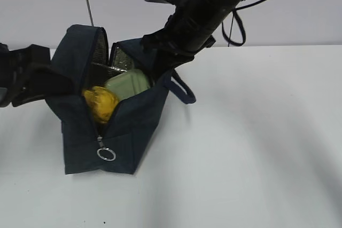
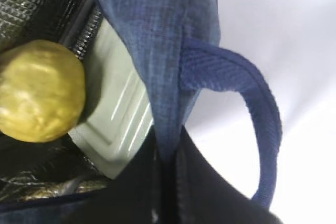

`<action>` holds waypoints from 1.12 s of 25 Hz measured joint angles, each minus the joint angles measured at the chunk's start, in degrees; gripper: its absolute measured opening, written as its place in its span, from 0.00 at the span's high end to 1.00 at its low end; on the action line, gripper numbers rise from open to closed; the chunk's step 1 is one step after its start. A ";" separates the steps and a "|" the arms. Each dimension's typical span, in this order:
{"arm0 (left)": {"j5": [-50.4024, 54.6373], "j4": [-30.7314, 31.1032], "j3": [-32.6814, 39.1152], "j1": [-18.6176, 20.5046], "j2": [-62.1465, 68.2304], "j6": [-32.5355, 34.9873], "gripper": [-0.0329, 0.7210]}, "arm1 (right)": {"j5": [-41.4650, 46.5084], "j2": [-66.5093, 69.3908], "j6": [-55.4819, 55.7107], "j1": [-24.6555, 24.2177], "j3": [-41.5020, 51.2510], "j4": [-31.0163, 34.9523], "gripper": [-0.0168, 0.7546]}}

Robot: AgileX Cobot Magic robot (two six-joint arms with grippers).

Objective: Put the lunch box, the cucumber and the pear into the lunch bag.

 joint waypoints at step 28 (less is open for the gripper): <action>-1.07 -8.58 -12.07 -11.62 19.97 0.94 0.98 | 3.97 -0.91 13.58 -0.10 -0.40 -26.40 0.34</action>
